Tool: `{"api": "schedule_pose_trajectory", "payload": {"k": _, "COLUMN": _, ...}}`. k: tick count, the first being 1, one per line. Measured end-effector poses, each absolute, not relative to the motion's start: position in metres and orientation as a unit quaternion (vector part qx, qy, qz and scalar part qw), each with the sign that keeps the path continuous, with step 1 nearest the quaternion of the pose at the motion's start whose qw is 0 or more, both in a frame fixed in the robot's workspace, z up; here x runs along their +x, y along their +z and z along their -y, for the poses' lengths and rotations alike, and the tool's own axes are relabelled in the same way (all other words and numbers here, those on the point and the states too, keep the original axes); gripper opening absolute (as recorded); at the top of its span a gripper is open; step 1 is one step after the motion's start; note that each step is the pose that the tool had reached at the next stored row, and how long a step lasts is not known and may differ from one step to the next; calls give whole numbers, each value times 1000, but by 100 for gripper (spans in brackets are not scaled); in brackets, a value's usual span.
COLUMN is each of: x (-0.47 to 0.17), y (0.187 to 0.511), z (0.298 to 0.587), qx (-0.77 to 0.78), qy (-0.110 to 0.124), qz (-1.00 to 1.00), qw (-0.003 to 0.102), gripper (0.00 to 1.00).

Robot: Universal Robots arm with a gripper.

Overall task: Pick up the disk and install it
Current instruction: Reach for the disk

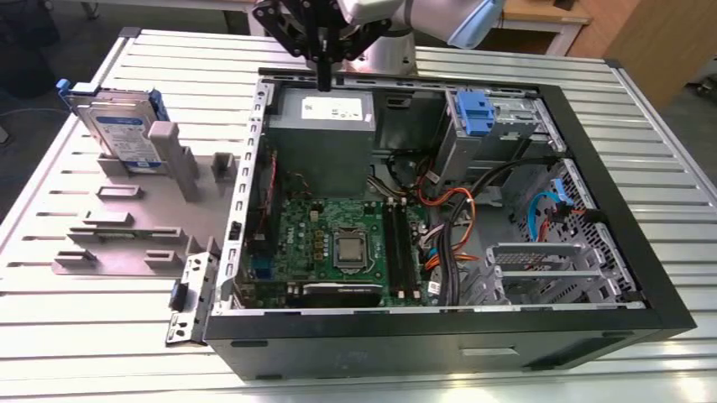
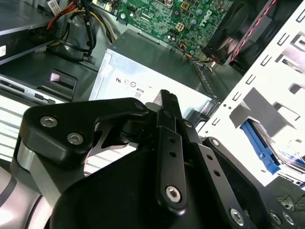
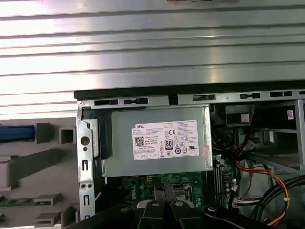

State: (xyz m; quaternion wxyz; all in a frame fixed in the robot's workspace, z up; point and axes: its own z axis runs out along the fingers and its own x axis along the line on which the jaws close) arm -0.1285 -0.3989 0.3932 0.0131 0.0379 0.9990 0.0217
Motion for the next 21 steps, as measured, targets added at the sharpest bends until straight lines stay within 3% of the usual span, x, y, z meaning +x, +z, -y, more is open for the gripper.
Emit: {"api": "schedule_pose_trajectory", "payload": {"k": 21, "x": -136, "y": 393, "z": 399, "qx": 38, "qy": 22, "qz": -999, "qw": 13, "gripper": 11}}
